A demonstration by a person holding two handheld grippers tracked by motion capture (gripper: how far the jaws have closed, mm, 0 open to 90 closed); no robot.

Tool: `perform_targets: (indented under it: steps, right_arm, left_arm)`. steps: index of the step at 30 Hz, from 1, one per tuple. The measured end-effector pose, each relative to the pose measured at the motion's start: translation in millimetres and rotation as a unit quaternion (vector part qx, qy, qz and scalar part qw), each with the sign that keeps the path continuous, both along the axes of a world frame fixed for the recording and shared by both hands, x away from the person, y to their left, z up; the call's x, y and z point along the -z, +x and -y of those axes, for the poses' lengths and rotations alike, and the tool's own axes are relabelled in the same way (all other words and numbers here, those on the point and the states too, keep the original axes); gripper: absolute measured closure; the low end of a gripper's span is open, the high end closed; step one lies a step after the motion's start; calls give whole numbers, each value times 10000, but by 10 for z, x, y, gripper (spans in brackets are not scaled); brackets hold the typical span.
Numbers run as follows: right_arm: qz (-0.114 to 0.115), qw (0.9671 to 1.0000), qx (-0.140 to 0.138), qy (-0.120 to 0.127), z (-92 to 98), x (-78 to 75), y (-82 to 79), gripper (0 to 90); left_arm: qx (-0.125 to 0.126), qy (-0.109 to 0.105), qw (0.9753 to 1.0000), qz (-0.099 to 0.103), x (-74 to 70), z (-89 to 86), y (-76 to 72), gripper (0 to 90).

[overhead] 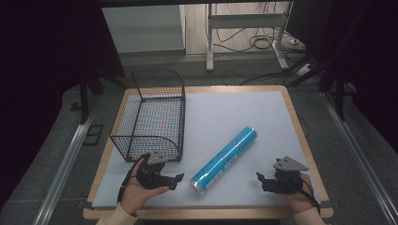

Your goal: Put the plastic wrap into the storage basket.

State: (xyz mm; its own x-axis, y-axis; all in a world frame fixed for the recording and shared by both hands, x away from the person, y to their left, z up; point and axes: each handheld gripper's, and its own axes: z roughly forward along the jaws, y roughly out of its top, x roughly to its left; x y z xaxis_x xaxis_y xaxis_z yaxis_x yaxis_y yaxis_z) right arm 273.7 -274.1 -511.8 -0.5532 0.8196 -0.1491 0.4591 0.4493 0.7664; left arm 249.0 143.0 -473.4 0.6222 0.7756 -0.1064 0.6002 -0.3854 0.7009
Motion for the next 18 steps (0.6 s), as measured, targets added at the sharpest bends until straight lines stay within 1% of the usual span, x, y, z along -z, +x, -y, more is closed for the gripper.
perform_targets:
  steps: [1,3,6,10,11,18]
  right_arm:
    - [1,10000,2,0,1,-1,0,106]
    - [2,10000,22,-18,-1,3,2,106]
    - [-33,10000,21,-27,0,6,6,110]
    - [-25,10000,25,-24,0,5,5,110]
    - [-13,10000,29,-23,3,1,3,110]
    - [-4,10000,25,-42,15,4,9,110]
  left_arm:
    - [46,30,10000,-34,-32,2,1,151]
    - [83,22,10000,-31,-112,33,-10,152]
    - [139,46,9999,-53,-138,77,-5,152]
    - [283,89,9995,-69,-149,188,32,152]
    - [343,96,9993,-84,-153,239,56,152]
    - [443,103,9989,-77,-170,361,106,151]
